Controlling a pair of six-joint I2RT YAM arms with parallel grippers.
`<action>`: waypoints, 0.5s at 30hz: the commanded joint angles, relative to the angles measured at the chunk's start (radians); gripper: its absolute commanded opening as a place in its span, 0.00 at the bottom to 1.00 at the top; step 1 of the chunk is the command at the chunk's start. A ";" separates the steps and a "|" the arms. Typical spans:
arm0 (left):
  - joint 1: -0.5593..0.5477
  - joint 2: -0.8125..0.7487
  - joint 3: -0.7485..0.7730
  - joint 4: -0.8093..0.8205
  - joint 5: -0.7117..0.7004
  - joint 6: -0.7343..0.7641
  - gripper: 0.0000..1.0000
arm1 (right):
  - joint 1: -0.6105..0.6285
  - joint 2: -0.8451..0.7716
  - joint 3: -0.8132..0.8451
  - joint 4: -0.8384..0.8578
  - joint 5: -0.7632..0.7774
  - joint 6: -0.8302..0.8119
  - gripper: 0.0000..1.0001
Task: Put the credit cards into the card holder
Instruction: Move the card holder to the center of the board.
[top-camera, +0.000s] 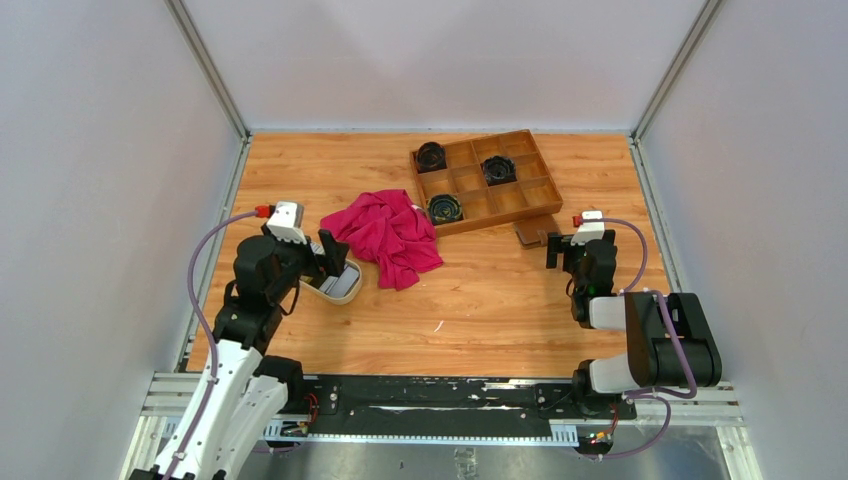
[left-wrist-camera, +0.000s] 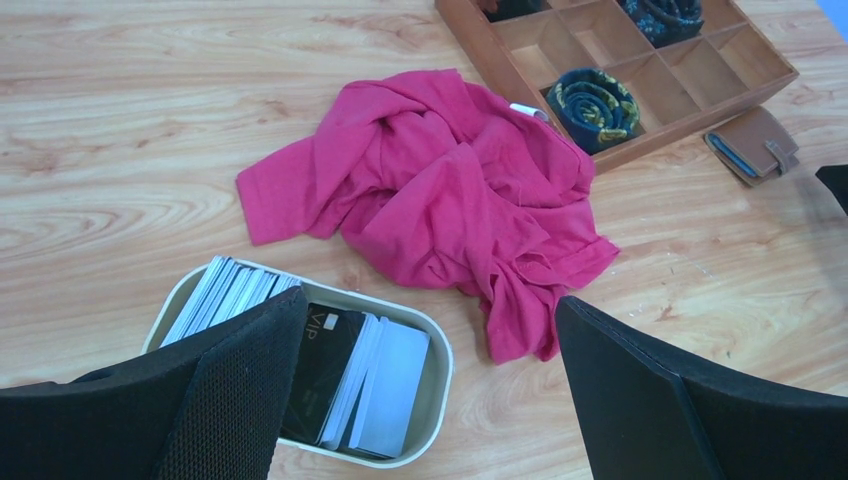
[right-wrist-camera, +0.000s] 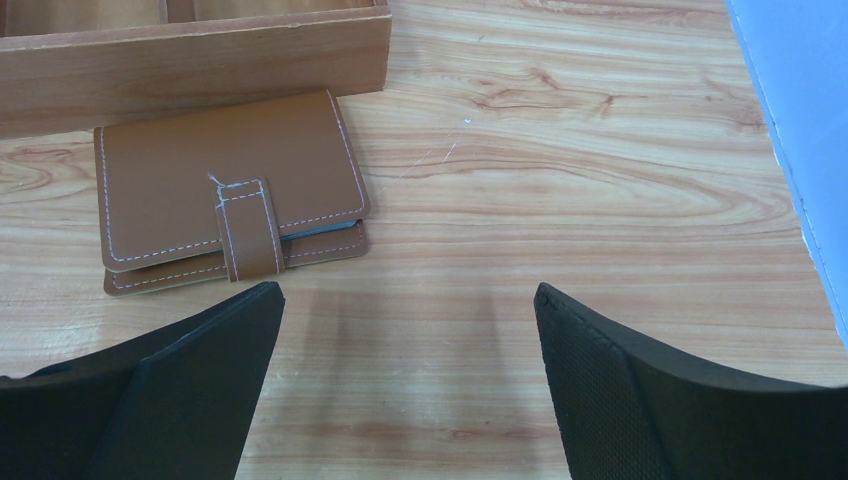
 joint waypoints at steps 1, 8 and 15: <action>-0.003 -0.034 0.015 -0.009 0.006 0.000 1.00 | 0.010 -0.003 0.015 -0.004 0.023 0.011 1.00; -0.003 -0.028 0.021 0.001 0.061 -0.009 1.00 | 0.008 -0.160 0.217 -0.501 -0.082 -0.050 1.00; -0.003 -0.042 0.061 -0.022 0.127 -0.061 1.00 | -0.028 -0.229 0.575 -1.191 -0.131 -0.099 1.00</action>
